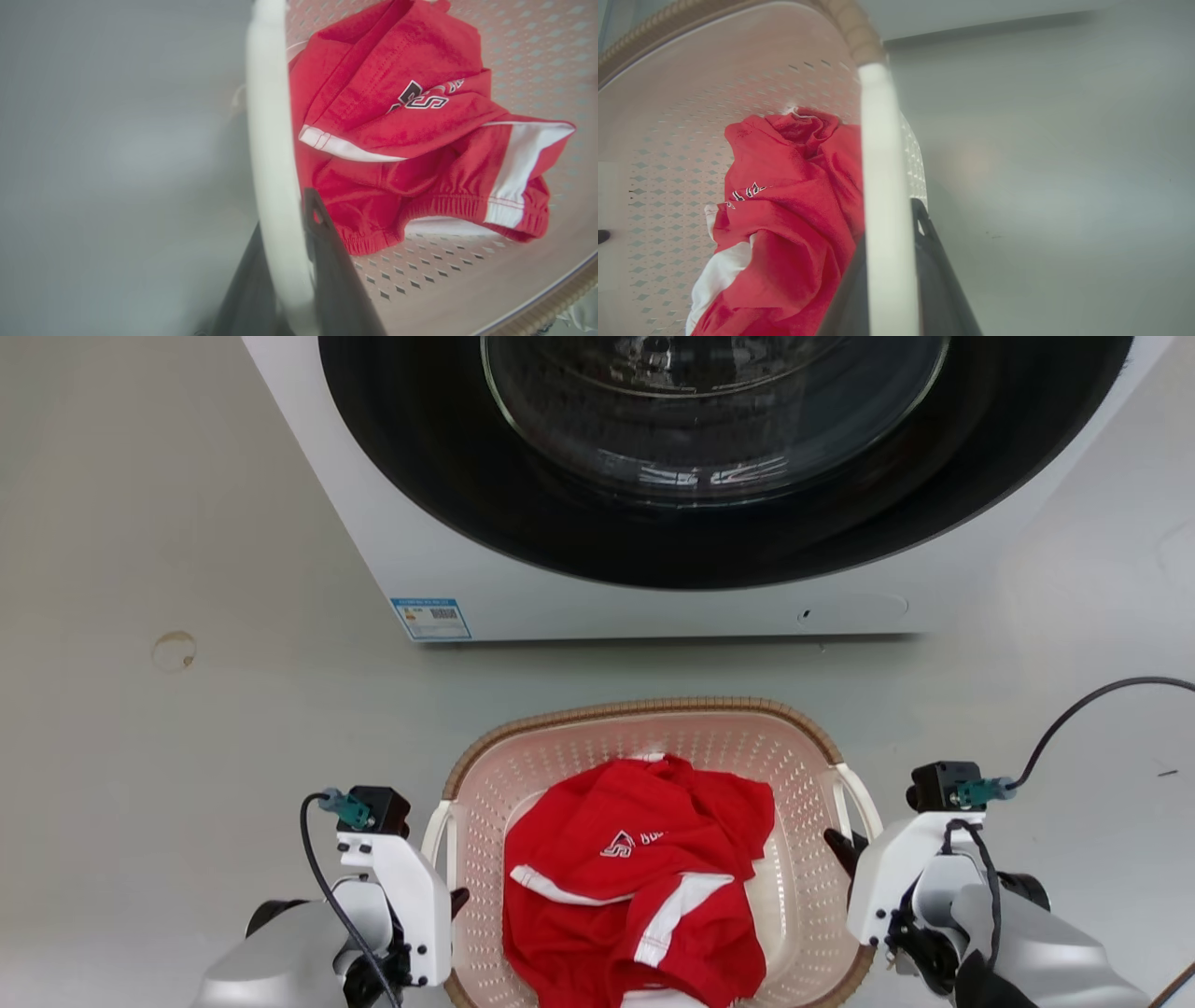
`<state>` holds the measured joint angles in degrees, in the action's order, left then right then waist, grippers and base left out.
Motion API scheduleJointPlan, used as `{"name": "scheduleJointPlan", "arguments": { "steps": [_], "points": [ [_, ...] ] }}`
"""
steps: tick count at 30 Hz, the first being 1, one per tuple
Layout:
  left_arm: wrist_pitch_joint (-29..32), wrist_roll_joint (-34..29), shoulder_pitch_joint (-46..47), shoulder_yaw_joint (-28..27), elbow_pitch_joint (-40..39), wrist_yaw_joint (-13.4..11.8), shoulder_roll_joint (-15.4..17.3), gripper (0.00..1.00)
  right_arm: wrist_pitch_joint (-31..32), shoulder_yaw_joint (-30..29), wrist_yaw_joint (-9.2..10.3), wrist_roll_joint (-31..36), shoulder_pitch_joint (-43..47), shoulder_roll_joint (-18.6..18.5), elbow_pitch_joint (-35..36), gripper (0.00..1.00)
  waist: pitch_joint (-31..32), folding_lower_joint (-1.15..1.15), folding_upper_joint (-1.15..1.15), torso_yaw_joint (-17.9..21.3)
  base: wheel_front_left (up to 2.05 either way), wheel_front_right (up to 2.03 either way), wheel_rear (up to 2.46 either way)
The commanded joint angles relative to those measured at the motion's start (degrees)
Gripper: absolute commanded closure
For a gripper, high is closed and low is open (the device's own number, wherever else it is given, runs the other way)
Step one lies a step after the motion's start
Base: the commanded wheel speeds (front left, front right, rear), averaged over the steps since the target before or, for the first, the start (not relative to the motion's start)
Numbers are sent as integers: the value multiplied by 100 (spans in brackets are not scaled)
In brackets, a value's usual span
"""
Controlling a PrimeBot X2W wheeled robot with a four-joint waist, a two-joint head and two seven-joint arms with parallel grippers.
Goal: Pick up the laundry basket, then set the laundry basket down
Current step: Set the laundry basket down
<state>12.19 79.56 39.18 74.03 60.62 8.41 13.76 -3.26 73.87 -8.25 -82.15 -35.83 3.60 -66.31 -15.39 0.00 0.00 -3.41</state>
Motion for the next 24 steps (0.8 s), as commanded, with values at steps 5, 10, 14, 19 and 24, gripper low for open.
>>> {"name": "scheduleJointPlan", "arguments": {
  "steps": [5, 10, 14, 19, 24],
  "points": [
    [-206, -162, 568, -89, 201, -92, 702, 100, -297, -51, 76, -17, -481, -647, -408, 100, -833, 0, 0, -177, 0, 0, 0],
    [-487, -212, 909, -92, 164, -92, 682, 100, -405, -51, 76, -20, -788, -647, -481, 100, -1286, 0, 0, -252, 0, 0, 0],
    [-674, -275, 1211, -89, 159, -92, 641, 100, -506, -51, 76, -18, -1080, -647, -546, 100, -1708, 0, 0, -310, 0, 0, 0],
    [-870, -422, 1539, -83, 125, -92, 584, 100, -628, -51, 76, 8, -1367, -647, -613, 100, -2184, 0, 0, -349, 0, 0, 0],
    [-1113, -566, 1832, -77, 89, -92, 504, 100, -772, -51, 76, 19, -1584, -647, -675, 100, -2618, 0, 0, -345, 0, 0, 0]
  ]
}}
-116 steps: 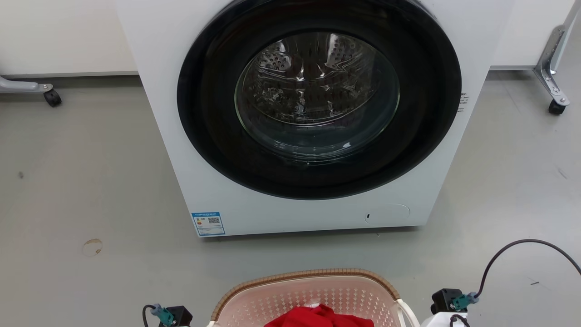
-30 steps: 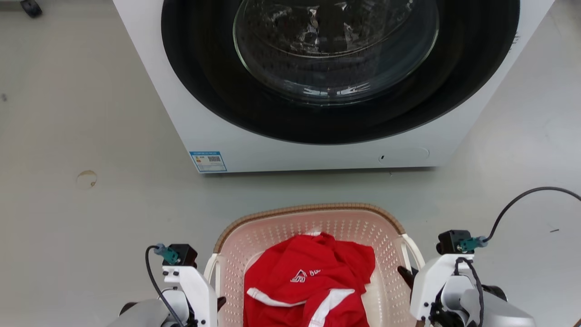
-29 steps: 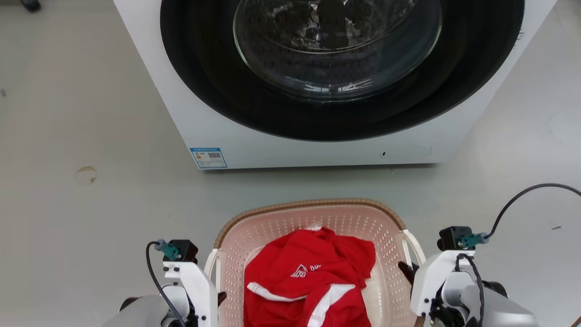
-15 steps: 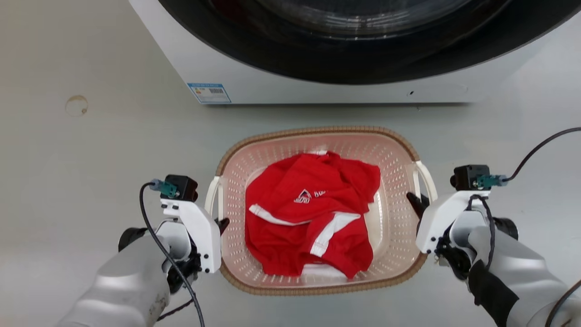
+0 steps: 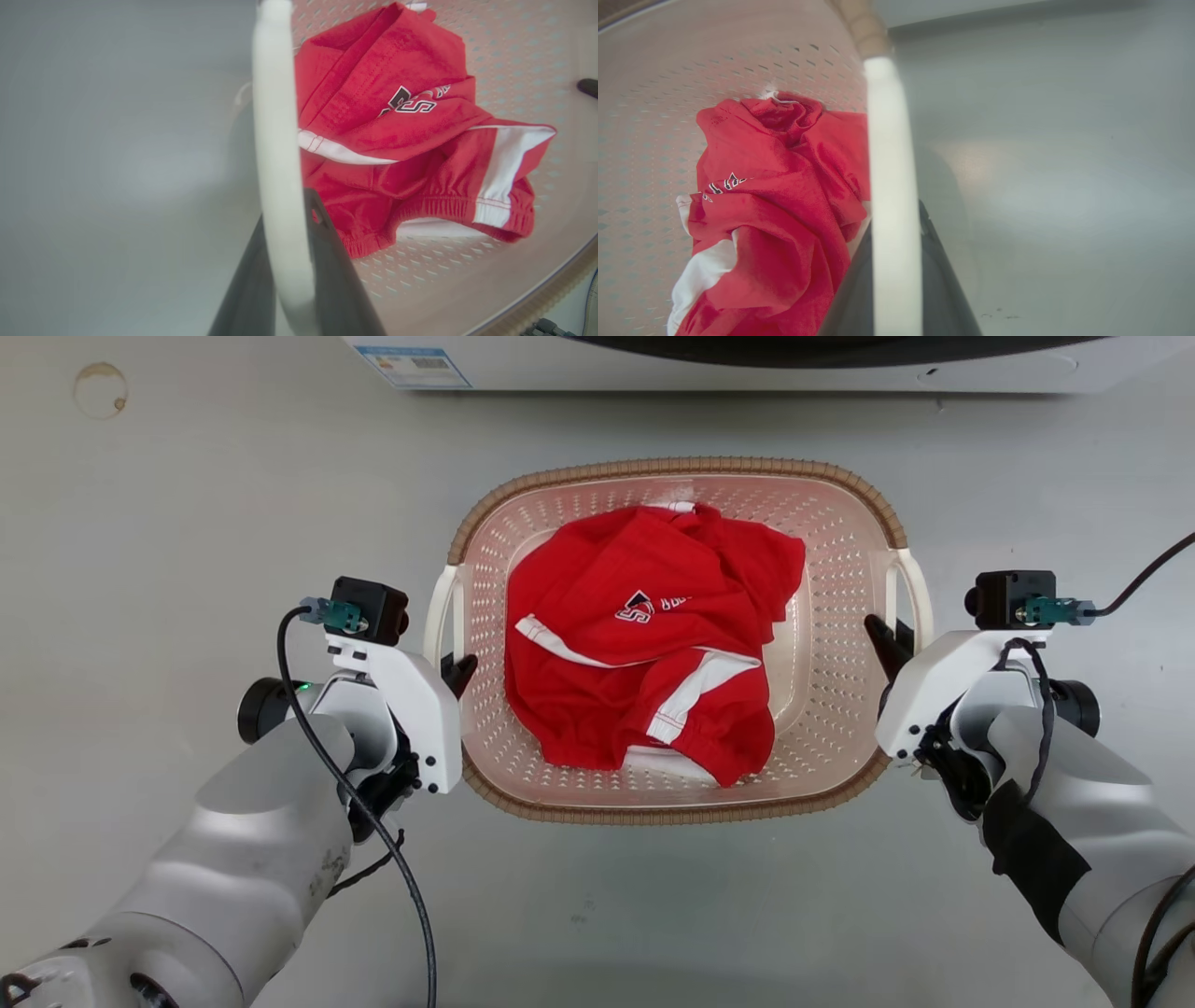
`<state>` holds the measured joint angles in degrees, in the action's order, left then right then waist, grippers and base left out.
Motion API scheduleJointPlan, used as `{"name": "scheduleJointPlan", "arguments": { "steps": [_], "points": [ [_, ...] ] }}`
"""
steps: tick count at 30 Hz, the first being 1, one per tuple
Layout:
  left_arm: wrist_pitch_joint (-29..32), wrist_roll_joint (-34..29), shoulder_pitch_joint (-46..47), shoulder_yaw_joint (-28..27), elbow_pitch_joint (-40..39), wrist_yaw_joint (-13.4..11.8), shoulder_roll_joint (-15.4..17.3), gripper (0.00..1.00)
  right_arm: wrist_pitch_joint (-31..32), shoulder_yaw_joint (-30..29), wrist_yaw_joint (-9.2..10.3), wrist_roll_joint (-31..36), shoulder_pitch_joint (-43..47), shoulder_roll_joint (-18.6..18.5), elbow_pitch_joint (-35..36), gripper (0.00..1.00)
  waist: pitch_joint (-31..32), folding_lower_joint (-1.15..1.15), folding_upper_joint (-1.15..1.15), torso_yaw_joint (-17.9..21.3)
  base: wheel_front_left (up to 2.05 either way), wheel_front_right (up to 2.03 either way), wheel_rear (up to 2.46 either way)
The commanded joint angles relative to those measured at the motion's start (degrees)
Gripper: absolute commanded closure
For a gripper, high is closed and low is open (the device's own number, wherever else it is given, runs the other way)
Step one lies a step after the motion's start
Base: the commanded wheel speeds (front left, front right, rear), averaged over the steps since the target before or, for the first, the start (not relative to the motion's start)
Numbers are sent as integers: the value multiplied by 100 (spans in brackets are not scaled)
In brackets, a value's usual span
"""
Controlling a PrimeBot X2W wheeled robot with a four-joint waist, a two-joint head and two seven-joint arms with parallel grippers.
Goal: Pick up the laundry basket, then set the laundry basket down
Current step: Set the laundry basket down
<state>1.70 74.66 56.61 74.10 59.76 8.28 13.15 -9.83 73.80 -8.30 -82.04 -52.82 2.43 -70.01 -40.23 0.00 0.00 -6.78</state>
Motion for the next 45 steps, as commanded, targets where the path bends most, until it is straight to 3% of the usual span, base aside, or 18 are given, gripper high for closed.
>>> {"name": "scheduleJointPlan", "arguments": {
  "steps": [1, 14, 29, 45],
  "points": [
    [-106, -99, 123, -83, 174, -79, 551, 100, -149, -45, 81, 2, 86, -531, -311, 100, -183, 0, 0, 0, 0, 0, 0],
    [-440, -389, 538, -77, 136, -79, 478, 100, -400, -45, 81, -43, -281, -531, -327, 100, -740, 0, 0, 101, 0, 0, 0],
    [-238, -684, 456, -75, -179, -79, 710, 100, -358, -45, 81, 94, -338, -531, -73, 100, -947, 0, 0, 343, 0, 0, 0],
    [-584, -884, 557, -75, -254, -79, 633, 100, -478, -45, 81, 164, -433, -531, -112, 100, -1159, 0, 0, 315, 0, 0, 0]
  ]
}}
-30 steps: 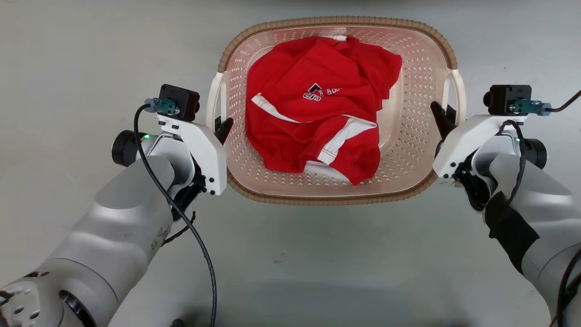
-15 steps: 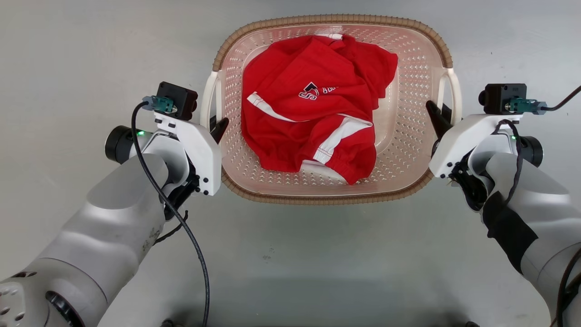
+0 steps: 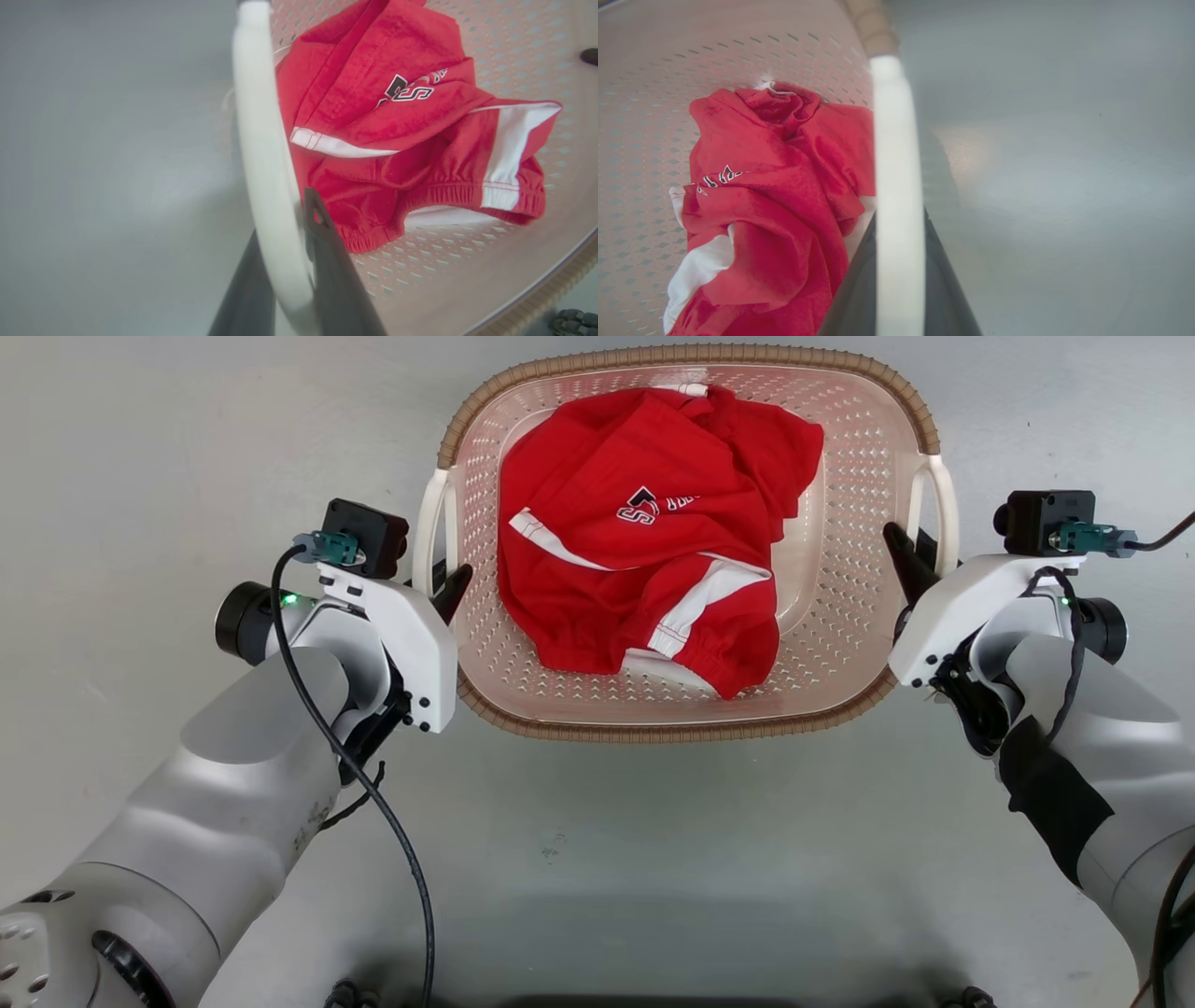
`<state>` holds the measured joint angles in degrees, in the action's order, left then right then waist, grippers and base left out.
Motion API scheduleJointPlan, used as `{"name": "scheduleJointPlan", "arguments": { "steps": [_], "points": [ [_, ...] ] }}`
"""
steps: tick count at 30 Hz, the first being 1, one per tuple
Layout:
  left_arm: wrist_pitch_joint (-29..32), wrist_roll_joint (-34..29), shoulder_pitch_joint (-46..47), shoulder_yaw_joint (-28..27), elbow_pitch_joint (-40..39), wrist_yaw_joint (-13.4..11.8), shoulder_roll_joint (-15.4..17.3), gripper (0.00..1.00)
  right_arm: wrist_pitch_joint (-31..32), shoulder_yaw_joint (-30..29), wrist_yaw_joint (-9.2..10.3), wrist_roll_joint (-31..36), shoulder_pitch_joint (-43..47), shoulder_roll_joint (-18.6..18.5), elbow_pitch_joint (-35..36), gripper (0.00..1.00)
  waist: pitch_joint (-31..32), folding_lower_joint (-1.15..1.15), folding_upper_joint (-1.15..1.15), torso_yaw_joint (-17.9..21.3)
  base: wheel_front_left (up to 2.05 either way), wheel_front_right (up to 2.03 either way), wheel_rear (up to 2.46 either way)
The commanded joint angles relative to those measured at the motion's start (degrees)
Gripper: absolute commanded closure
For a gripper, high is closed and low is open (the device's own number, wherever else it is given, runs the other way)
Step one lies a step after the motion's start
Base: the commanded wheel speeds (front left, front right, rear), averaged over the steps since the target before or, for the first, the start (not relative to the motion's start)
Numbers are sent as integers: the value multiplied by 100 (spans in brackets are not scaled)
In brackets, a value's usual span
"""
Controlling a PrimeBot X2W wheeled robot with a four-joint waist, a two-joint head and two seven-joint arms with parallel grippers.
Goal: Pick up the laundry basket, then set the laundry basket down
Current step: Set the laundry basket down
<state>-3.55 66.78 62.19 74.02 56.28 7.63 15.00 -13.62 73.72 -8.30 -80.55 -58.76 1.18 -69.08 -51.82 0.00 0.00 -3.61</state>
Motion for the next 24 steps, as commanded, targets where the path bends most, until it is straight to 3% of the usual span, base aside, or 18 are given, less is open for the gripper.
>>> {"name": "scheduleJointPlan", "arguments": {
  "steps": [1, 5, 6, 7, 8, 24],
  "points": [
    [-74, -110, 3, -67, 93, -14, 446, 100, -103, -37, 81, 17, 160, -406, -208, 100, -3, 0, 0, -3, 0, 0, 0],
    [-180, -159, 14, -67, 79, -14, 442, 100, -118, -37, 81, 16, 146, -406, -220, 100, -14, 0, 0, -10, 0, 0, 0],
    [-235, -172, 22, -67, 76, -14, 439, 63, -121, -37, 81, 28, 137, -406, -217, 57, -21, 0, 0, -16, 0, 0, 0],
    [-287, -195, 28, -67, 70, -14, 435, 12, -125, -37, 81, 36, 125, -406, -215, 0, -29, 0, 0, -18, 0, 0, 0],
    [-341, -220, 30, -67, 51, -14, 428, 0, -129, -37, 81, 45, 114, -406, -202, 0, -37, 0, 0, -23, 0, 0, 0],
    [-791, -349, -12, -67, -92, -14, 385, 0, -137, -373, 81, 453, 129, -406, 295, 0, -101, 0, 0, -75, 0, 0, 0]
  ]
}}
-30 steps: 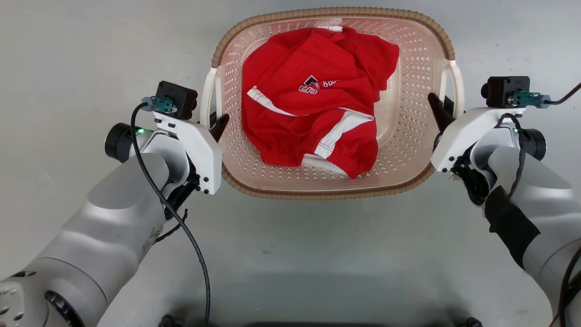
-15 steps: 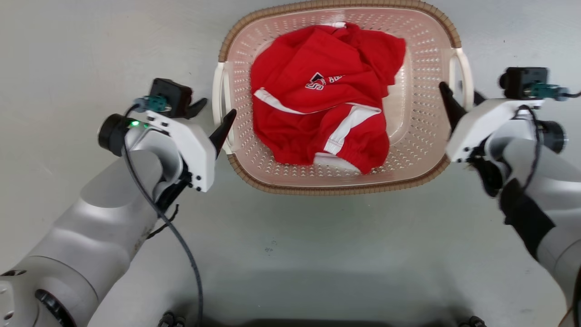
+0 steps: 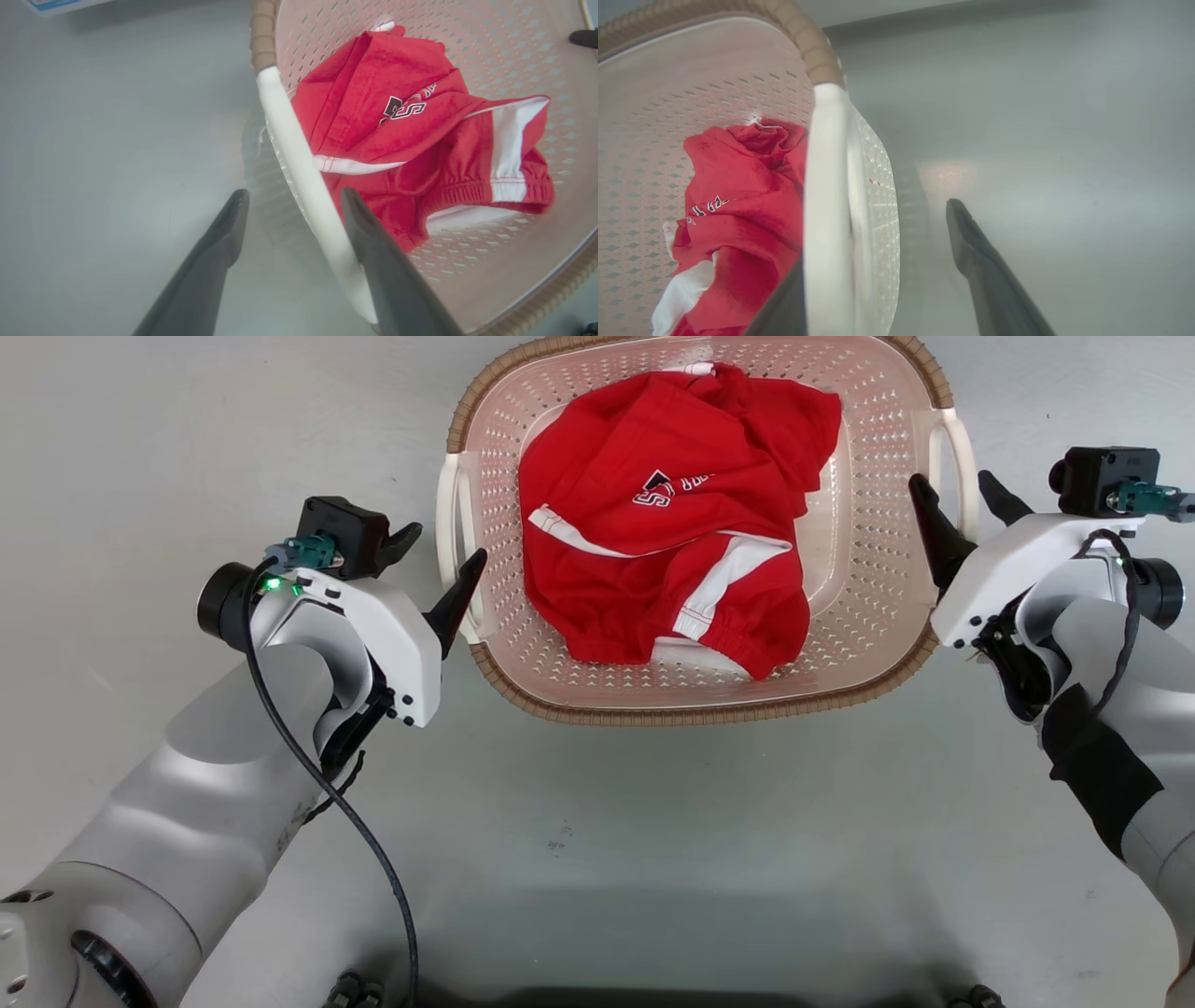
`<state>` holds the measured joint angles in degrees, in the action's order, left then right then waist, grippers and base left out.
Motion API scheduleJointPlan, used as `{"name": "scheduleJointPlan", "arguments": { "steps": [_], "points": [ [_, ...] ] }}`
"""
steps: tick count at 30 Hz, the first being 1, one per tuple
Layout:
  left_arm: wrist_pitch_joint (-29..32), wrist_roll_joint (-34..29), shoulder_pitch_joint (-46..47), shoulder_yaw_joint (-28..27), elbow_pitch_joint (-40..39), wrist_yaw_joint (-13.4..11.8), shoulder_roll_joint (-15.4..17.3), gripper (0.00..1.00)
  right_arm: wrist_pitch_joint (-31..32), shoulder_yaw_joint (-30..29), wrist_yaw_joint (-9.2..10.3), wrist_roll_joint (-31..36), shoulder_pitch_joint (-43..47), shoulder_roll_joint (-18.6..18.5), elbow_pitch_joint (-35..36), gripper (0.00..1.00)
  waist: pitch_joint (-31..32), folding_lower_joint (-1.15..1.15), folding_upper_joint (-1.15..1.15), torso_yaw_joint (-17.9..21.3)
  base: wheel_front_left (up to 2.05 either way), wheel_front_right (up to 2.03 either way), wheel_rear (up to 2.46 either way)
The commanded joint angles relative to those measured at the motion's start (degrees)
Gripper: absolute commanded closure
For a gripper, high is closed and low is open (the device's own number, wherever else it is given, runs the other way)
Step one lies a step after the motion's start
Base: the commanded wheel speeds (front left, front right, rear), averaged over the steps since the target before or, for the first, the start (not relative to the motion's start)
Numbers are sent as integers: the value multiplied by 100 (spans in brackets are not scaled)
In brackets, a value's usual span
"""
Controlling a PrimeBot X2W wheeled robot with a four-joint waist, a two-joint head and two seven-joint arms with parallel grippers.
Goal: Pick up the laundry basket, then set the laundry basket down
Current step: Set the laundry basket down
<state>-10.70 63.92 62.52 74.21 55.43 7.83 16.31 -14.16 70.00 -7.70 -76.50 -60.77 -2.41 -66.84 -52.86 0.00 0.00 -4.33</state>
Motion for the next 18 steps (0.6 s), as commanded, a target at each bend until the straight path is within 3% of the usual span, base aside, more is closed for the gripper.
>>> {"name": "scheduleJointPlan", "arguments": {
  "steps": [1, 18],
  "points": [
    [-100, -69, -46, -86, -14, -34, 258, 0, -83, -6, 21, 32, 365, -46, 124, 0, 6, 0, 0, -4, 0, 0, 0],
    [-327, -87, -4, -85, -44, -34, 283, 0, -84, 150, 21, -118, 446, -46, 273, 0, 58, 0, 0, -2, 0, 0, 0]
  ]
}}
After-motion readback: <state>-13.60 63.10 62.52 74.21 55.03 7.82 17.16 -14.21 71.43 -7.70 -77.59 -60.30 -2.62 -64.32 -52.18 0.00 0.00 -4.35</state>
